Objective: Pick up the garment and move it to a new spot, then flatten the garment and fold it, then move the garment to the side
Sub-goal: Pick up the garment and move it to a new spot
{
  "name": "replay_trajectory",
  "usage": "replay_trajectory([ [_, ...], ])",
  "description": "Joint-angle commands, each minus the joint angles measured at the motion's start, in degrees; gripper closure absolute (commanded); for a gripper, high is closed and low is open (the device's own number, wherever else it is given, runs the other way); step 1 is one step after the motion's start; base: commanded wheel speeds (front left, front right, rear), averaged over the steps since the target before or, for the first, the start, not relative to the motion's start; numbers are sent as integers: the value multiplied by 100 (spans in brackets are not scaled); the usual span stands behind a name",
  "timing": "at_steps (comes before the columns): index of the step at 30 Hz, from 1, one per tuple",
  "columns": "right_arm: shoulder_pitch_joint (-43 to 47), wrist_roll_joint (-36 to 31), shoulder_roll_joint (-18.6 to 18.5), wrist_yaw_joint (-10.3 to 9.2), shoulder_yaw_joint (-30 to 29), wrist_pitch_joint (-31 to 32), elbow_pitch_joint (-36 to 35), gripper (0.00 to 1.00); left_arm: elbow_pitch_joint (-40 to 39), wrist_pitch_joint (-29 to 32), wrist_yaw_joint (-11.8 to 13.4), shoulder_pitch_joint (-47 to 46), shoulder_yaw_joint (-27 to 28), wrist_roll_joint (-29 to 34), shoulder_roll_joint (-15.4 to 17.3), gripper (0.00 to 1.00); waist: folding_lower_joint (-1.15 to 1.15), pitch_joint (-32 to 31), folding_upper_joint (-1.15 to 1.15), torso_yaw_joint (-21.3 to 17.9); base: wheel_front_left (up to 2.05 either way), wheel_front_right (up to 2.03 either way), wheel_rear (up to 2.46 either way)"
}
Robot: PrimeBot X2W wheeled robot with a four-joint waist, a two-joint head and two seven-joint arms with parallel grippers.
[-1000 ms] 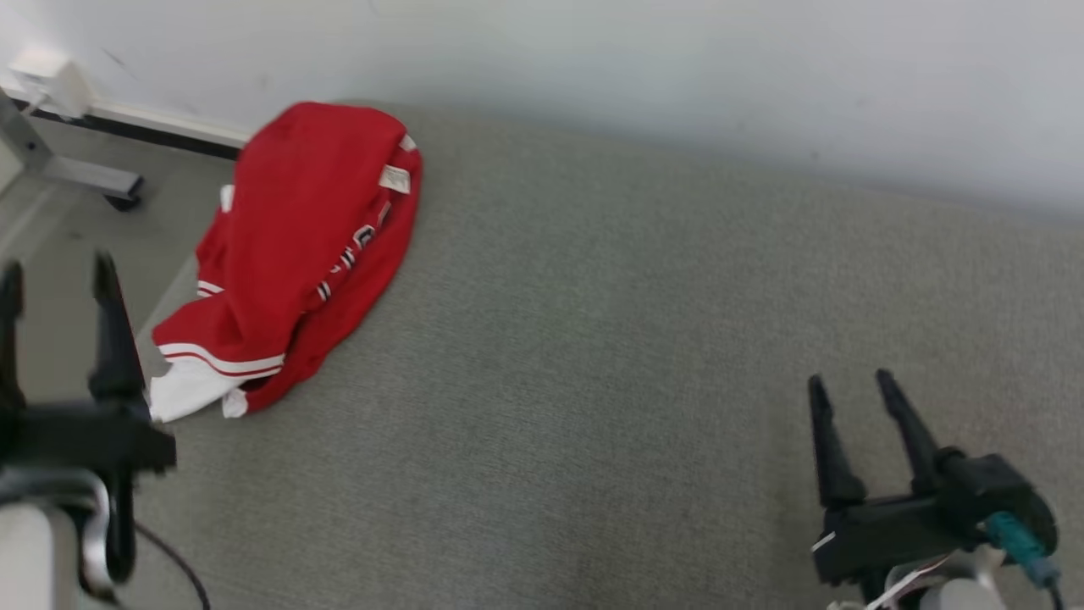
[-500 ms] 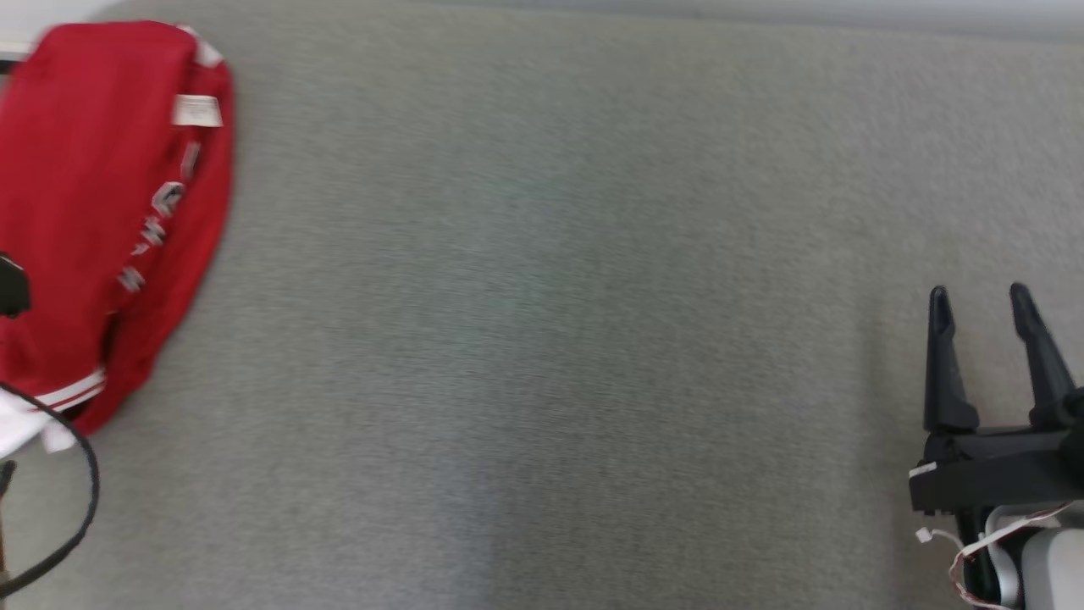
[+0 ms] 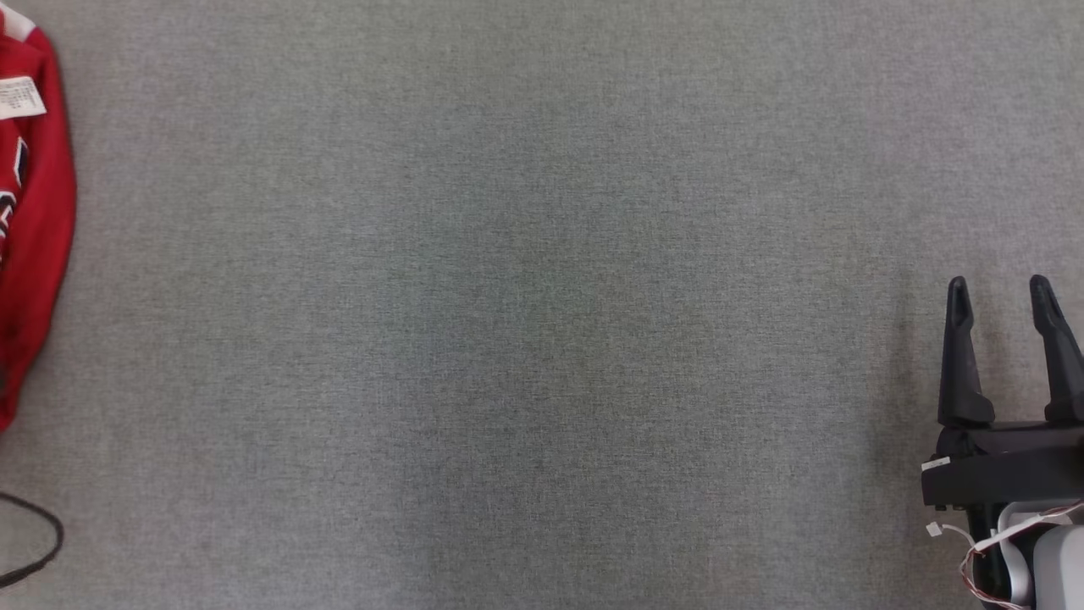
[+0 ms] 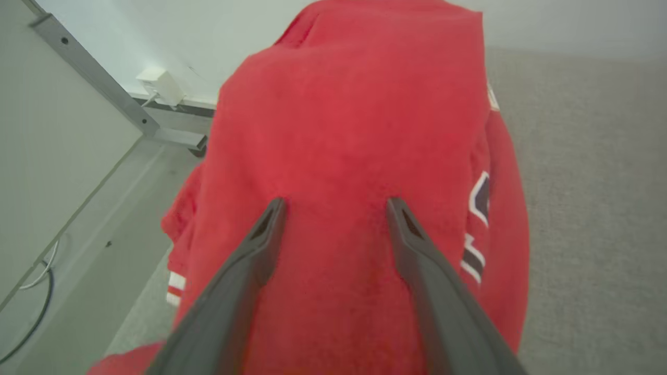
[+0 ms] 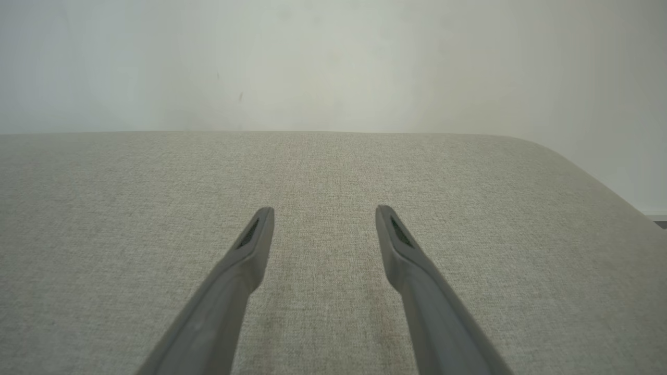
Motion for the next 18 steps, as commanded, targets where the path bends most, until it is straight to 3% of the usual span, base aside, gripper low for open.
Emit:
replay_trajectory([
  [1, -73, -11, 35, -12, 13, -33, 15, 0, 246, 144, -10, -74, -18, -40, -5, 0, -1, 1, -1, -21, 0, 0, 0],
  [6, -83, -46, 51, -12, 84, -21, 38, 0, 870, 693, -92, -166, -162, -199, -58, 0, -1, -75, -1, -11, 0, 0, 0],
  [7, -83, -46, 49, -12, 95, -17, 49, 0, 926, 703, -107, -196, -183, -216, -37, 55, -1, -92, -1, -12, 0, 0, 0],
  [8, -84, -47, 49, -12, 104, -14, 55, 0, 979, 696, -99, -205, -206, -221, -19, 95, -1, -105, -1, -13, 0, 0, 0],
  [9, -77, -50, 51, -12, 110, -15, 56, 0, 1027, 666, -106, -215, -232, -214, -3, 100, -1, -121, -1, -14, 0, 0, 0],
  [12, -52, -24, 38, -12, 124, -25, 97, 0, 1154, 527, -118, -278, -293, -223, 33, 100, -1, -185, -1, -21, 0, 0, 0],
  [18, 13, 9, 91, -12, 152, -105, 202, 0, 1103, -559, 11, -493, -324, -25, 216, 100, -1, -428, -1, 16, 0, 0, 0],
])
